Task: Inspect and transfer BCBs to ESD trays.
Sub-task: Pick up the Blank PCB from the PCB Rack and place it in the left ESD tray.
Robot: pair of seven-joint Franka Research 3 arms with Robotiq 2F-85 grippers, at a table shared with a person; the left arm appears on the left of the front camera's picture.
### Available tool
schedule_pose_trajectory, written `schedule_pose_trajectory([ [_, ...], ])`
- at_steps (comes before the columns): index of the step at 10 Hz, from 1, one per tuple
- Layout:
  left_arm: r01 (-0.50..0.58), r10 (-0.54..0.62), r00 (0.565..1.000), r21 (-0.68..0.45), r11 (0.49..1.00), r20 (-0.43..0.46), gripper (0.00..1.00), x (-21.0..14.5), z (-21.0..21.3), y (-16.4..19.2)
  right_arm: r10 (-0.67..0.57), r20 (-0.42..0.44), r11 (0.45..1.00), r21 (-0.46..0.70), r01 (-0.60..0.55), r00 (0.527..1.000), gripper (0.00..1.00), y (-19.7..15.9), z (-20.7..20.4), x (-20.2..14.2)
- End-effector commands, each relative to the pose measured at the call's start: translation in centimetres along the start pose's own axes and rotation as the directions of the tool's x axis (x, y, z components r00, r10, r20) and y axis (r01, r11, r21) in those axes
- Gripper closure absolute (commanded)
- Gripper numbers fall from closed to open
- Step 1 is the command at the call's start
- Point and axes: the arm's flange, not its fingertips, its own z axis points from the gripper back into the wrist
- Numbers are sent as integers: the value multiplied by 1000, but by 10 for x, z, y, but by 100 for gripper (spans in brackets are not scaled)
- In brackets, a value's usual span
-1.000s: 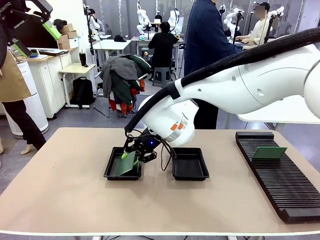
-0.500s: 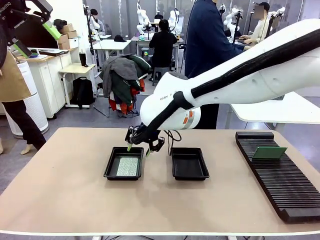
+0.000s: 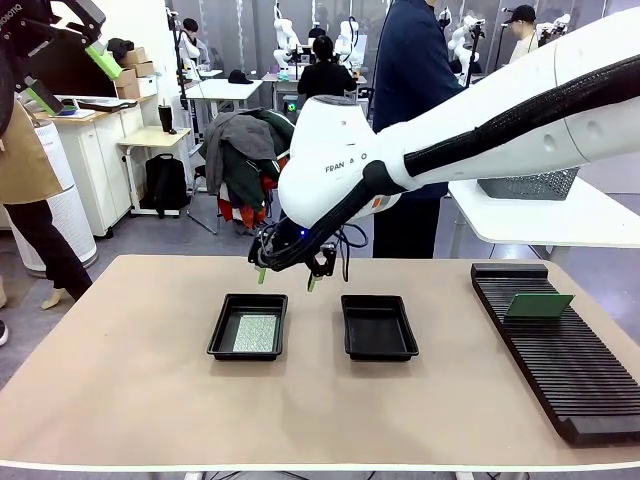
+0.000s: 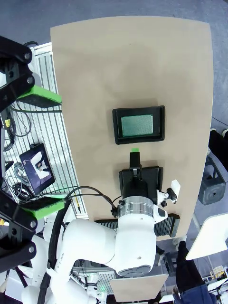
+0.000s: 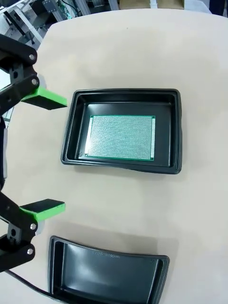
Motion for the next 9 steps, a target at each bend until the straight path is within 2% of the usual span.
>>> schedule_pose_trajectory([
  [1,-4,4,1000,-7,1000,-2,0,0,-1,1,-10,5,999,-39,10,1000,0,0,3,-2],
  [3,-4,4,1000,-7,1000,-2,0,0,-1,1,3,-1,1000,-6,-3,1000,0,0,0,0],
  [9,-4,4,1000,-7,1000,-2,0,0,-1,1,3,-1,1000,-6,-3,1000,0,0,0,0],
])
